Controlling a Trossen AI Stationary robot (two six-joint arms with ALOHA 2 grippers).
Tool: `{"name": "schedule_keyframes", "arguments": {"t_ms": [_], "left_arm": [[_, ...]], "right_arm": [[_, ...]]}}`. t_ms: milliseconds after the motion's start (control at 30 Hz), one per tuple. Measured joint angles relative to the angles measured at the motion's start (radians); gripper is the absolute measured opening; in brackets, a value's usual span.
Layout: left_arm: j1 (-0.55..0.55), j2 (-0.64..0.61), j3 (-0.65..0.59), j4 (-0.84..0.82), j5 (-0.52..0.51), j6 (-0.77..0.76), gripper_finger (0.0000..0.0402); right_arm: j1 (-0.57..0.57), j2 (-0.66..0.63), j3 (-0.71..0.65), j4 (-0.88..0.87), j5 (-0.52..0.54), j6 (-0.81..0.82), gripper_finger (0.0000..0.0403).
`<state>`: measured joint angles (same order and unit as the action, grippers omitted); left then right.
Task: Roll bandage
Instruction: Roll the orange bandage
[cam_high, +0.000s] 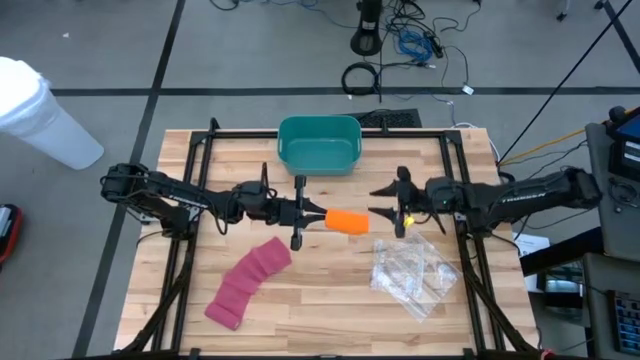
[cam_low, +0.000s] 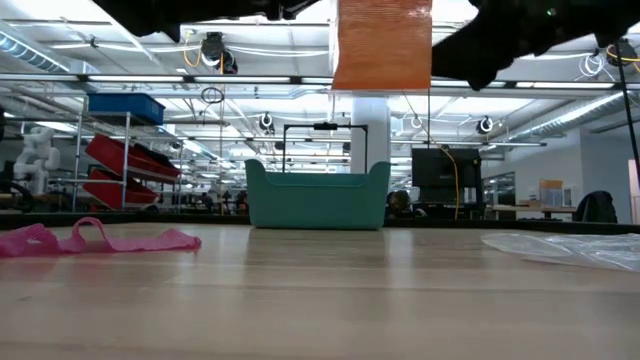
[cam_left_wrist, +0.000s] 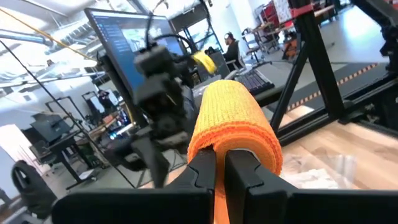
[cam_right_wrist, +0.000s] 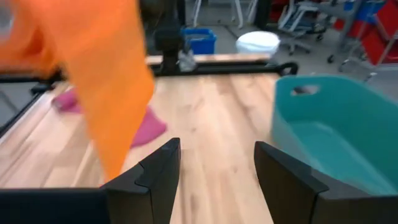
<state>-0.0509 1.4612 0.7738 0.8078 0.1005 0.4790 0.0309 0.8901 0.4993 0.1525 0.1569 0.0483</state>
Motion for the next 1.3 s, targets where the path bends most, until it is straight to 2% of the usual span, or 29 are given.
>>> {"name": "schedule_keyframes", "arguments": {"t_ms": [167, 433, 733, 867, 1033, 1300], "left_arm": [[-0.002, 0.000, 0.000, 0.015, -0.005, -0.003, 0.0007], [-0.001, 0.000, 0.000, 0.022, -0.013, -0.030, 0.0007], [-0.001, 0.000, 0.000, 0.022, -0.052, -0.032, 0.0007], [-0.001, 0.000, 0.000, 0.014, -0.084, -0.033, 0.0007], [0.008, 0.000, 0.000, 0.023, -0.126, -0.101, 0.0008], [0.028, 0.000, 0.000, 0.023, -0.137, -0.133, 0.0012]], "right_arm": [[0.071, 0.021, -0.070, 0.075, 0.000, 0.048, 0.0192], [0.164, 0.146, -0.212, 0.490, 0.002, 0.073, 0.0192], [0.159, 0.317, -0.214, 0.590, -0.001, 0.088, 0.0192], [0.173, 0.369, -0.214, 0.716, 0.005, 0.097, 0.0187], [0.203, 0.404, -0.214, 0.804, 0.130, 0.019, 0.0170], [0.202, 0.449, -0.214, 0.851, 0.156, 0.025, 0.0159]]}}
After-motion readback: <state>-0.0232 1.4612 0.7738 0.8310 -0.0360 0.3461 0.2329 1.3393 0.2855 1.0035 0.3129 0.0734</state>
